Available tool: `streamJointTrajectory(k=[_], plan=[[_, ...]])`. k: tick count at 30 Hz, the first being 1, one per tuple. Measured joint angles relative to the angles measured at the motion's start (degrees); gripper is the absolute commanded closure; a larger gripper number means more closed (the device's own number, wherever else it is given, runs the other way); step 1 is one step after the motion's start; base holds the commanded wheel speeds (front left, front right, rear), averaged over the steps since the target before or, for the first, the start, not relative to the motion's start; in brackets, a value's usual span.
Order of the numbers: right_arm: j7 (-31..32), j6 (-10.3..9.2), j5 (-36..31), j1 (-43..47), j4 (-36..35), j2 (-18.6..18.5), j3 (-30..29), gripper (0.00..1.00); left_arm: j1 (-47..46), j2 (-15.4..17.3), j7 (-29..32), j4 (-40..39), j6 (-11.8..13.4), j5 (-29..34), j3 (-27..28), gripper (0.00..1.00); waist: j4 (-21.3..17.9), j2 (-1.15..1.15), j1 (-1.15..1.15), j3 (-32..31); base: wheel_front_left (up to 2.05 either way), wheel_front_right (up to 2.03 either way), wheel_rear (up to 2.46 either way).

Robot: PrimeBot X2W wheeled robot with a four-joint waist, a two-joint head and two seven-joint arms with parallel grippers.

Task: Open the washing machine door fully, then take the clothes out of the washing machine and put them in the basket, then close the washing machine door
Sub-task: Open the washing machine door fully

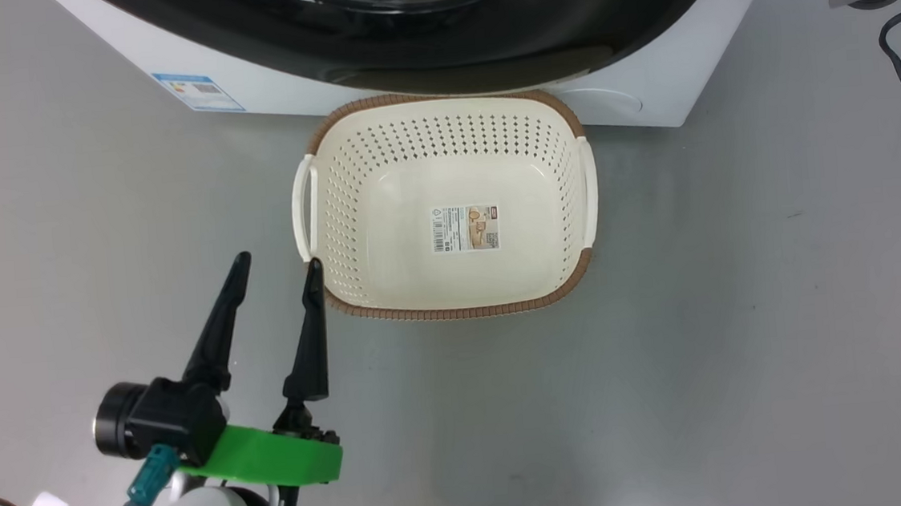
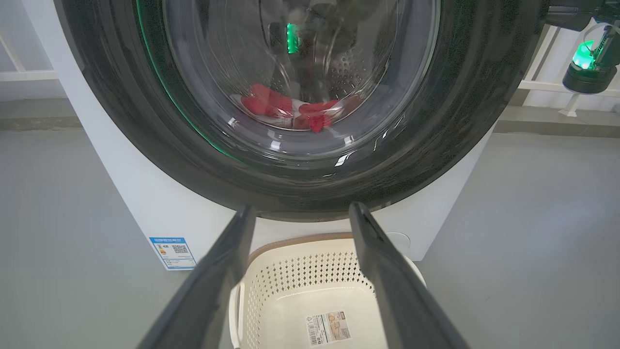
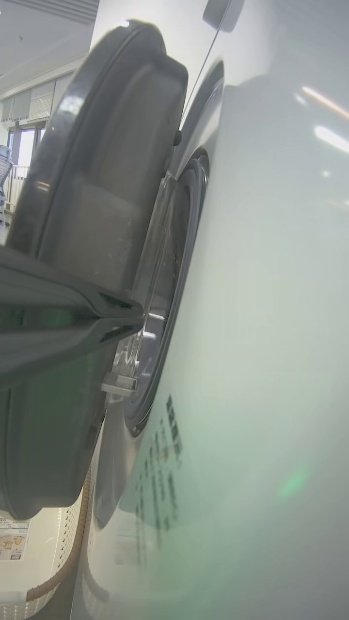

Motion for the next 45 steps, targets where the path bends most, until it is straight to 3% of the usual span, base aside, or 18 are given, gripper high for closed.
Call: streamJointTrajectory(k=[19, 45], plan=[[6.2, -0.01, -0.8, 12.6, -11.1, -0.3, 0.2, 1.00, 2.2, 0.0, 0.0, 0.6, 0.6, -0.5, -1.6, 0.00, 0.4, 0.00, 0.00, -6.3, 0.00, 0.00, 0.00], [11.5, 0.00, -2.7, 30.5, -25.0, 4.5, 2.8, 1.00, 8.6, 0.1, 0.0, 2.2, 0.2, 0.4, -1.5, 0.00, 3.1, 0.00, 0.00, -13.9, 0.00, 0.00, 0.00]])
